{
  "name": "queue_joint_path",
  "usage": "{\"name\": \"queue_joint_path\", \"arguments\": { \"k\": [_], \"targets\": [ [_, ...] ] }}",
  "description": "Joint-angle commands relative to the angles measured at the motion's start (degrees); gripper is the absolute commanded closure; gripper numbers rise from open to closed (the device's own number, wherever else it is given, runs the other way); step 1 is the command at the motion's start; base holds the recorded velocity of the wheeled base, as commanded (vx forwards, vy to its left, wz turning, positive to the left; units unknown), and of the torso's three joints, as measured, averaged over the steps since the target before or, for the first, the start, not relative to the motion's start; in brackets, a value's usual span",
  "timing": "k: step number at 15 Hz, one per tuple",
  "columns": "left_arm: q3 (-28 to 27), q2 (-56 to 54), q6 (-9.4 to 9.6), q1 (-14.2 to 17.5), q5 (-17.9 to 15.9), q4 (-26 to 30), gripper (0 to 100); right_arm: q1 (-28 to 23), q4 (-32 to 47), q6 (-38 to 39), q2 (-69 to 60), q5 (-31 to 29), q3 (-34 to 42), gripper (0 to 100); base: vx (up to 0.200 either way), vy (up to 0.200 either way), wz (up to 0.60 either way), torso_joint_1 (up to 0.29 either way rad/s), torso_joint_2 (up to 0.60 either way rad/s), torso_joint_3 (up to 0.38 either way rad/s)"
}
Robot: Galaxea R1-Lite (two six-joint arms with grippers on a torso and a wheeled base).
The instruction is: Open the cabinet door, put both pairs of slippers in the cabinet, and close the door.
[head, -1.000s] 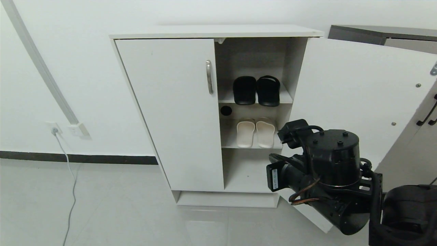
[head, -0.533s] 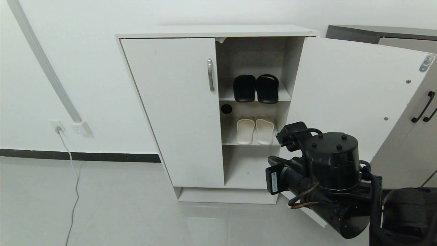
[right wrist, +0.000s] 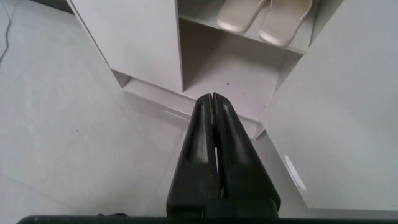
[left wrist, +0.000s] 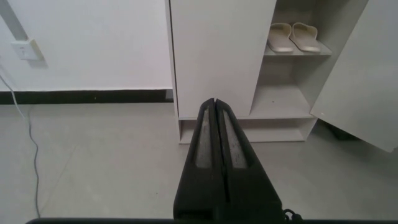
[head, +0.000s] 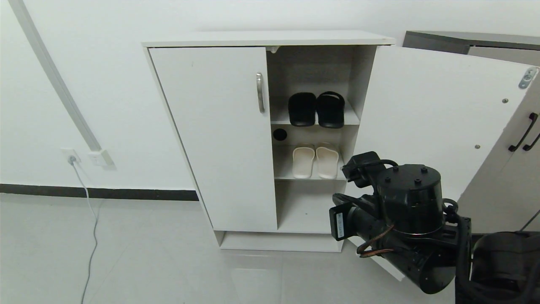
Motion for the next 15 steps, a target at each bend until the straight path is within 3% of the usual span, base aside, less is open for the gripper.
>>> {"name": "queue_joint_path", "arguments": {
  "k": [1, 6, 9, 15],
  "targets": [
    [0.0, -0.01, -0.09, 0.01, 0.1, -0.02, 100, 0.02, 0.02, 0.02, 0.33, -0.01, 0.03, 100, 0.0, 0.0, 0.0, 0.0, 0.0, 0.0],
    [0.0, -0.01, 0.0, 0.01, 0.1, -0.02, 100, 0.02, -0.33, -0.07, 0.24, -0.01, 0.64, 100, 0.0, 0.0, 0.0, 0.0, -0.04, -0.041],
    [0.0, -0.01, -0.09, 0.01, 0.01, -0.02, 100, 0.02, -0.33, -0.07, 0.24, -0.01, 0.64, 100, 0.0, 0.0, 0.0, 0.017, -0.21, -0.338],
    [0.0, -0.01, -0.09, 0.01, 0.1, -0.02, 100, 0.02, -0.42, -0.42, 0.07, -0.1, 0.64, 100, 0.0, 0.0, 0.0, 0.075, -0.5, -0.36]
  ]
}}
